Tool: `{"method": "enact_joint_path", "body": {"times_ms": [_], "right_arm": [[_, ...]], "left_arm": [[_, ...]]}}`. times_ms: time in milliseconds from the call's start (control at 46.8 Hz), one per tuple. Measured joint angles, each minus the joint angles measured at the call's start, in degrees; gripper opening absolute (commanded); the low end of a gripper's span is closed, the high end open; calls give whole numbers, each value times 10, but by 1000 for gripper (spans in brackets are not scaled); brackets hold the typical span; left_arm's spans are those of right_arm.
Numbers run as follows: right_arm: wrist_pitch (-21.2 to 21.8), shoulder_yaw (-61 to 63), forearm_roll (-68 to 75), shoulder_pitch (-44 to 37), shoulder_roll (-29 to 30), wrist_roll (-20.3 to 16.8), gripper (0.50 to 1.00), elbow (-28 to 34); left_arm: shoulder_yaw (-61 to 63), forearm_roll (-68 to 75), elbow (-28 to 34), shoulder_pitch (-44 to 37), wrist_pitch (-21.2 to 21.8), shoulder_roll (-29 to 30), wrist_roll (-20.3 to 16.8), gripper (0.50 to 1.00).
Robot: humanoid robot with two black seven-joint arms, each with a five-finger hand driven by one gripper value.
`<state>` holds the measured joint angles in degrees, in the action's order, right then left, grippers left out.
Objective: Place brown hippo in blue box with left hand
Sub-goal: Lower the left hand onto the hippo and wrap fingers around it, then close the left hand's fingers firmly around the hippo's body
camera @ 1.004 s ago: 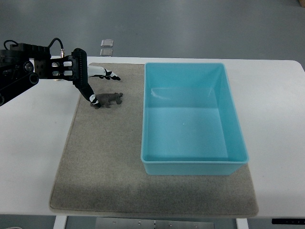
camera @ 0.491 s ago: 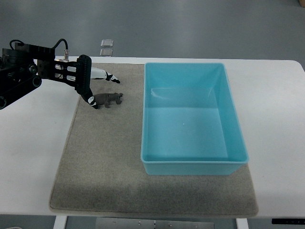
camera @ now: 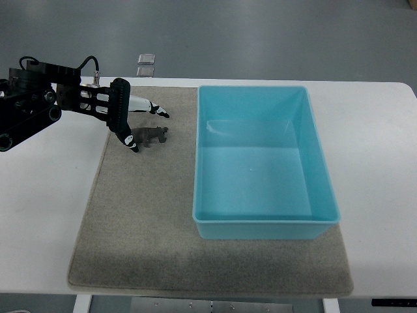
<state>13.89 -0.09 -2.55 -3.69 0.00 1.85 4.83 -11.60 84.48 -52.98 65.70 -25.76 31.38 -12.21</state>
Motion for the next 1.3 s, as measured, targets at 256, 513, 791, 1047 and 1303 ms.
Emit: {"method": "enact_joint_path", "body": {"times_ms": [256,513,791,1047,1303], "right_arm": [[0,0,0,0,0,0,936,0],[0,0,0,0,0,0,936,0],[0,0,0,0,0,0,936,0],[0,0,0,0,0,0,936,0],[0,0,0,0,0,0,936,0]], "left_arm": [[0,0,-6,0,-10,0,-1,971],[0,0,-5,0,-10,1,-1,864],[0,1,-4,1,-8,1,0,825],[0,2,-4,1,-8,2,1,823],[0,2,-6,0,-8,2,7,579]]}}
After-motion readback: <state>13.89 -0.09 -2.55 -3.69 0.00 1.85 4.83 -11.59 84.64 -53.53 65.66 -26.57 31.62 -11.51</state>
